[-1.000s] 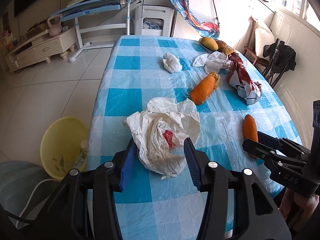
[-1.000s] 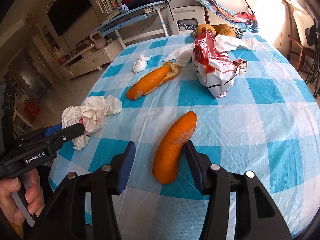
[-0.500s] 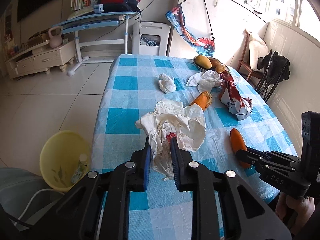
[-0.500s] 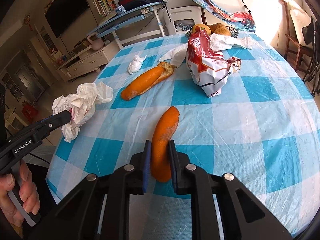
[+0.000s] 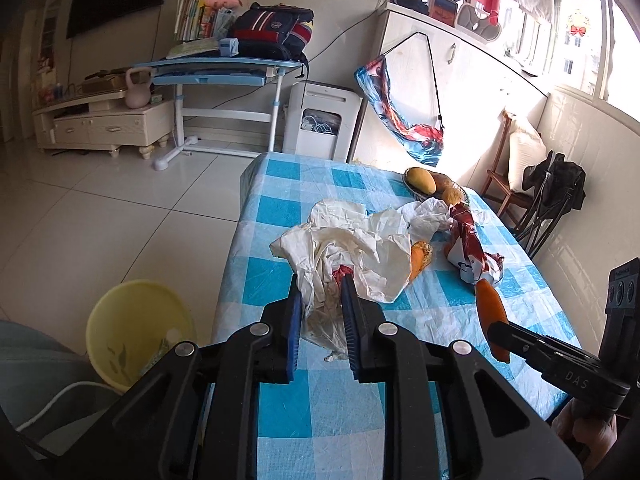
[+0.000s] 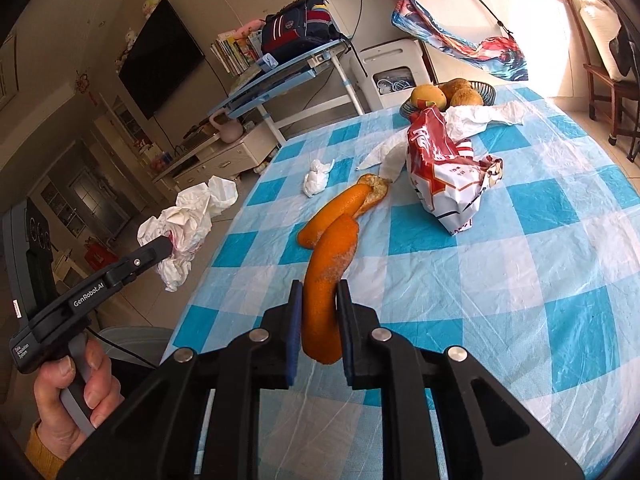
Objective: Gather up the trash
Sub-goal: 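Carry the tissue and carrot in both tools over the yellow bin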
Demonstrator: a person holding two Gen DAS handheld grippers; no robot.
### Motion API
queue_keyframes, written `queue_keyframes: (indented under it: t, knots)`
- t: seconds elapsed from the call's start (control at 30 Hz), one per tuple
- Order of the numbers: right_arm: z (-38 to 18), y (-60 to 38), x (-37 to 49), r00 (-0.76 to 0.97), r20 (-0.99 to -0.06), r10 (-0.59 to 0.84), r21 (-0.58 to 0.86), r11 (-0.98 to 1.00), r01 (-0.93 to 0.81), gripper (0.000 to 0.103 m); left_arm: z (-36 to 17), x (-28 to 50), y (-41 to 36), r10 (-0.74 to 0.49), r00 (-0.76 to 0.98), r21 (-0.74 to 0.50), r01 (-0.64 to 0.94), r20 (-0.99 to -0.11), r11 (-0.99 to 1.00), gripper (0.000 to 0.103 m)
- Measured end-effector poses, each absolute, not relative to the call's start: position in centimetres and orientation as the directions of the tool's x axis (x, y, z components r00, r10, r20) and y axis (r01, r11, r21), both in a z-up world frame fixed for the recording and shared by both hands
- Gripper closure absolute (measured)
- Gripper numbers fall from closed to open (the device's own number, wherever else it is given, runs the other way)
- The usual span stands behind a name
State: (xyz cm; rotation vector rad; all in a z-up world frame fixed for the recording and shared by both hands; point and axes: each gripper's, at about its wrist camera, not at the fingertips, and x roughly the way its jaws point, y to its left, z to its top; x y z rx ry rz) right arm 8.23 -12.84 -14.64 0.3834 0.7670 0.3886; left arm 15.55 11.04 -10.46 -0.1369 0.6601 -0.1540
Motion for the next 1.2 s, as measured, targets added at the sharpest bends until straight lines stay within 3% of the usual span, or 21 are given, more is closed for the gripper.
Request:
queue_keyframes:
  t: [0.33, 1.2]
  knots:
    - [-13.2, -11.9, 8.2, 0.672, -0.542, 0.504, 0.474, 0.844, -0.251, 0.085, -8.8, 14.7, 11.1, -0.133, 0.838, -0.126, 0.078, -0.530, 0.989, 0.084]
    - [-12.7, -10.4, 8.9, 0.648, -0.503, 0.572, 0.500, 0.804, -0.321, 0.085, -7.5, 13.8, 12.4, -0.079, 0.878, -0.126, 0.022, -0.471, 0.992, 0.084]
